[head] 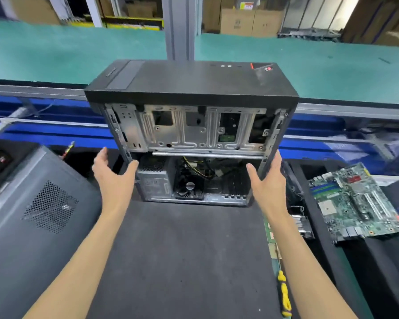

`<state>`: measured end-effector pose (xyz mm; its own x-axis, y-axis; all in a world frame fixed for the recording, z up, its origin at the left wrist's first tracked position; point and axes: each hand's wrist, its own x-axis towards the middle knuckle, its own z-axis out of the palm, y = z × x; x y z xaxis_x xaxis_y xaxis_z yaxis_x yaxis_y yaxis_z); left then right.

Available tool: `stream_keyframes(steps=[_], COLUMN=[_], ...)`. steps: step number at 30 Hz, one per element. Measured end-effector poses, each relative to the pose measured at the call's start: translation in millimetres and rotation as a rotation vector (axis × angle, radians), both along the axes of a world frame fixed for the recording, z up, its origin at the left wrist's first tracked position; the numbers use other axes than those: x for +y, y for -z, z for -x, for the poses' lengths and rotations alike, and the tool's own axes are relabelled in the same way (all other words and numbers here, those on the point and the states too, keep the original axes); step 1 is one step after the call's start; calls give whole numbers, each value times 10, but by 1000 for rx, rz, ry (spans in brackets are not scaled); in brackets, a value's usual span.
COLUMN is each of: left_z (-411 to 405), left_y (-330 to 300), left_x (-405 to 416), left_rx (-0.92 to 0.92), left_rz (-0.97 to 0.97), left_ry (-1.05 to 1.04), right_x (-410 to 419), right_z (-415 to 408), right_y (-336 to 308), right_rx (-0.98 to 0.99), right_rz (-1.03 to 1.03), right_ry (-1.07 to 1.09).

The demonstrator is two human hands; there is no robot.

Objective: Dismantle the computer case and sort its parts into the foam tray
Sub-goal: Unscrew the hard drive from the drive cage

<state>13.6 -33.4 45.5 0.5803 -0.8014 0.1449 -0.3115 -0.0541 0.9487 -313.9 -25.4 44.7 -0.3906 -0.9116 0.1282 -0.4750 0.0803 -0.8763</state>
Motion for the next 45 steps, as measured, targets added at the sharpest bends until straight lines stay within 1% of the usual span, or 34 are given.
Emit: stream_keyframes(steps=[3,5,9,12,15,17,20,22,25,28,32,36,41,45], left_z=[-83,-94,-100,-25,-17,-69,-152,-194,-276,-355,-484,-565,-573,-640], left_y=[-52,-35,-11,-70,-83,-38,19,13,-68,-227,-449,-632,-677,-603], left_x=[-209,-312,-487,-552,-473,-350,-146,-24,108,244,452,658,791,715], left_rx=[35,7,-55,-137,-125,-124,-138,-165,-204,-290,-380,-466,-476,-508], left_rz=[1,-12,-53,-37,-18,-6,73,104,99,81,-23,-133,-273,-419], left_ry=[205,244,254,200,147,122,89,95,95,98,112,181,240,345], right_x=[-223,-302,-401,-431,-352,-252,-100,-14,100,228,405,592,792,845], right_z=[-4,34,47,35,-25,-87,-150,-168,-151,-107,-11,14,42,69], right_y=[-19,36,90,30,-4,11,9,-60,-241,-483,-794,-921,-809,-573], right_rx=[-38,-85,-97,-76,-85,-90,-45,-25,30,127,295,394,417,436], right_rz=[-14,-22,-25,2,14,59,174,209,248,300,318,298,161,-12], right_ry=[96,108,121,137,150,156,169,156,110,47,-36,-22,-30,-50])
